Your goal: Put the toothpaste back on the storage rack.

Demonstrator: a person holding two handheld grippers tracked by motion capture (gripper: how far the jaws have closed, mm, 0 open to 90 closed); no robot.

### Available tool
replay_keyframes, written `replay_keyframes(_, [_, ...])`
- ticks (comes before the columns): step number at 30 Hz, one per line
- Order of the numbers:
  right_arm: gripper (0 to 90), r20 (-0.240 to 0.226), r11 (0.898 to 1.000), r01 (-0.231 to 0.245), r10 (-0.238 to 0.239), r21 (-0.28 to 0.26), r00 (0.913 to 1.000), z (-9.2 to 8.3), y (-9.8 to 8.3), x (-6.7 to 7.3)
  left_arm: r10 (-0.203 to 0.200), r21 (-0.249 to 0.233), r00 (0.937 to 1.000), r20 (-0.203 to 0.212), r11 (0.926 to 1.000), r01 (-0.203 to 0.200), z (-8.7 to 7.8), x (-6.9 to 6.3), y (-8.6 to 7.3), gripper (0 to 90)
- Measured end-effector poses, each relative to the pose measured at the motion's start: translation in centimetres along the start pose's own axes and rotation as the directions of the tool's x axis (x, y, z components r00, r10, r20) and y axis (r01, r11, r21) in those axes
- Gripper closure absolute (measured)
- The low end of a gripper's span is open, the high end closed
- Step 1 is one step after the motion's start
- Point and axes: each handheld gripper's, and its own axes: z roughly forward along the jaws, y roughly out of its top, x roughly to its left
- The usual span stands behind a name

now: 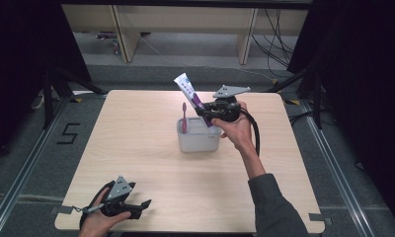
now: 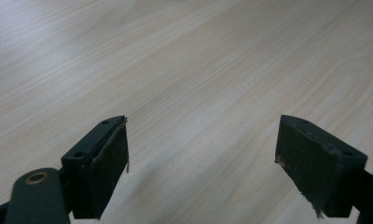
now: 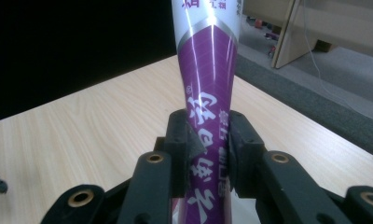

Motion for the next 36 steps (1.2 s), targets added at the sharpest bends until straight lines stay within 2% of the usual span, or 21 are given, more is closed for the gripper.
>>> replay_keyframes(1, [73.3,0.002,1.0,-0.016,0.016,0.004,0.9999,0.1,0.0,0.0,-0.018,-0.017,0.9998,-0.002,0.9997,0.018,0.1,-0.2,-0.1,16.7])
replay_keyframes(2, [73.2,0.011,1.0,0.005,-0.005,0.0,0.9999,0.2,0.1,-0.2,-0.015,-0.014,0.9999,-0.003,0.9998,0.014,0.1,-0.1,-0.1,16.7])
replay_keyframes(4, [73.3,0.014,1.0,-0.018,0.019,-0.007,0.9997,0.7,0.2,-0.2,0.0,-0.008,1.0,-0.006,1.0,0.0,0.0,0.0,0.0,16.7])
replay_keyframes(6, [73.2,0.024,1.0,-0.002,0.002,-0.031,0.9997,1.2,0.3,-0.3,-0.019,-0.021,0.9998,0.0,0.9996,0.019,0.1,-0.1,0.0,16.7])
replay_keyframes(9, [73.2,0.025,0.999,-0.02,0.021,-0.03,0.9995,1.7,0.2,-0.3,0.008,0.0,1.0,-0.004,1.0,-0.008,0.0,0.1,-0.1,16.7])
replay_keyframes(10, [73.3,0.034,0.999,-0.009,0.011,-0.04,0.9994,1.9,0.1,-0.5,-0.01,-0.017,0.9999,0.001,0.9998,0.01,0.0,-0.2,0.0,16.6])
replay_keyframes(12, [73.2,0.033,0.999,-0.018,0.019,-0.042,0.9993,2.2,-0.1,-0.7,0.002,-0.004,1.0,0.008,1.0,-0.002,0.0,-0.2,0.0,16.6])
replay_keyframes(13, [73.2,0.042,0.999,0.001,0.001,-0.05,0.9991,2.4,-0.2,-1.0,0.001,-0.003,1.0,0.006,1.0,-0.001,0.0,-0.2,-0.1,16.6])
replay_keyframes(15, [73.2,0.051,0.999,-0.013,0.015,-0.051,0.9986,2.7,-0.3,-0.9,0.001,-0.004,1.0,0.007,1.0,-0.001,0.0,-0.2,0.0,16.6])
replay_keyframes(16, [73.2,0.04,0.999,-0.017,0.019,-0.046,0.999,2.7,-0.4,-1.0,-0.011,-0.021,0.9999,0.002,0.9997,0.011,0.1,-0.3,0.0,16.6])
replay_keyframes(17, [73.2,0.05,0.998,-0.004,0.007,-0.056,0.9987,2.9,-0.4,-1.1,0.001,-0.009,1.0,0.002,1.0,-0.001,0.0,-0.2,0.0,16.6])
replay_keyframes(18, [73.2,0.047,0.998,-0.021,0.024,-0.054,0.9986,3.0,-0.5,-1.0,0.001,0.001,1.0,0.003,1.0,-0.001,-0.1,-0.2,0.0,16.6])
replay_keyframes(19, [73.1,0.055,0.998,-0.01,0.014,-0.062,0.9984,3.2,-0.6,-1.2,-0.003,-0.003,1.0,0.005,1.0,0.003,-0.1,-0.2,-0.1,16.6])
replay_keyframes(22, [73.1,0.049,0.998,-0.027,0.03,-0.058,0.9984,3.4,-0.8,-1.2,-0.018,-0.014,0.9998,0.0,0.9997,0.018,0.0,-0.3,0.0,16.6])
replay_keyframes(25, [73.1,0.054,0.998,-0.036,0.038,-0.051,0.9978,3.7,-1.2,-1.3,-0.001,-0.002,1.0,0.006,1.0,0.001,-0.1,-0.2,-0.1,16.6])
replay_keyframes(27, [73.1,0.063,0.998,-0.029,0.033,-0.06,0.9975,3.9,-1.4,-1.5,0.002,-0.008,1.0,0.0,1.0,-0.002,0.0,-0.2,0.0,16.6])
replay_keyframes(28, [73.1,0.052,0.996,-0.045,0.049,-0.075,0.9975,4.1,-1.6,-1.6,0.007,-0.004,0.9999,0.011,1.0,-0.006,0.0,-0.2,0.0,16.6])
replay_keyframes(33, [73.0,0.055,0.997,-0.059,0.062,-0.052,0.9965,4.5,-2.5,-1.7,-0.004,-0.012,0.9999,0.011,0.9999,0.004,0.1,-0.3,0.0,16.6])
replay_keyframes(34, [73.0,0.064,0.997,-0.042,0.046,-0.065,0.9969,4.6,-2.7,-1.8,0.007,0.004,1.0,0.006,1.0,-0.007,0.0,-0.3,0.0,16.6])
replay_keyframes(35, [72.9,0.051,0.996,-0.067,0.071,-0.065,0.9962,4.6,-2.8,-1.8,-0.001,-0.009,1.0,0.008,1.0,0.001,0.1,-0.3,-0.1,16.6])
replay_keyframes(36, [72.9,0.053,0.996,-0.063,0.067,-0.068,0.9964,4.7,-2.9,-1.9,-0.003,-0.011,1.0,0.007,0.9999,0.003,0.1,-0.4,-0.1,16.6])
